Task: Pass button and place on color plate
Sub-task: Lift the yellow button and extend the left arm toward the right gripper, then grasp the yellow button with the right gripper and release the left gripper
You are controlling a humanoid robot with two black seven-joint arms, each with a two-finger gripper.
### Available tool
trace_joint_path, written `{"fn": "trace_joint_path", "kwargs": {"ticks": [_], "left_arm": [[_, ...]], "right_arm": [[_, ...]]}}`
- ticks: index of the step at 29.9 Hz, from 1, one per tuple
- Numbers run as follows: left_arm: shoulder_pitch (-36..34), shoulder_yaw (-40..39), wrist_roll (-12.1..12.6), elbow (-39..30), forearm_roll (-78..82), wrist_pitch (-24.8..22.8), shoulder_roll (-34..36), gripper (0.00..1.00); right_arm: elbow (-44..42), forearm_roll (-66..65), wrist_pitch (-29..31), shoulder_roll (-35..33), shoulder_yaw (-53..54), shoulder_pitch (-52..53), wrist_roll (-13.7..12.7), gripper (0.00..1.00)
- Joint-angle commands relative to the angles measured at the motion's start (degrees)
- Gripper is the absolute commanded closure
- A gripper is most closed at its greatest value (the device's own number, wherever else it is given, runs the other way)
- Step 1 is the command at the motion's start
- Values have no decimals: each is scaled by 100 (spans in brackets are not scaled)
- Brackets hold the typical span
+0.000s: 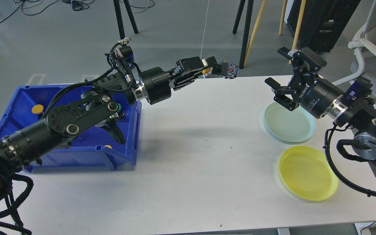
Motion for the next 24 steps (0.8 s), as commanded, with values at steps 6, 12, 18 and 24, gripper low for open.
{"fn": "trace_joint_path", "kwargs": {"ticks": [6, 12, 18, 24], "left_arm": [[2, -5, 0, 6, -142, -44, -33, 93], [2, -5, 0, 6, -204, -70, -24, 93], [2, -5, 0, 14, -336, -132, -24, 93], [2, -5, 0, 14, -336, -132, -24, 93]], "right_arm": [[-509, -358, -61, 769, -341, 66, 101, 1], [-536, -340, -105, 1042, -306, 66, 334, 2], [-527, -314, -193, 1069, -166, 58, 334, 5], [-527, -314, -272, 1095, -122, 57, 334, 8]]}}
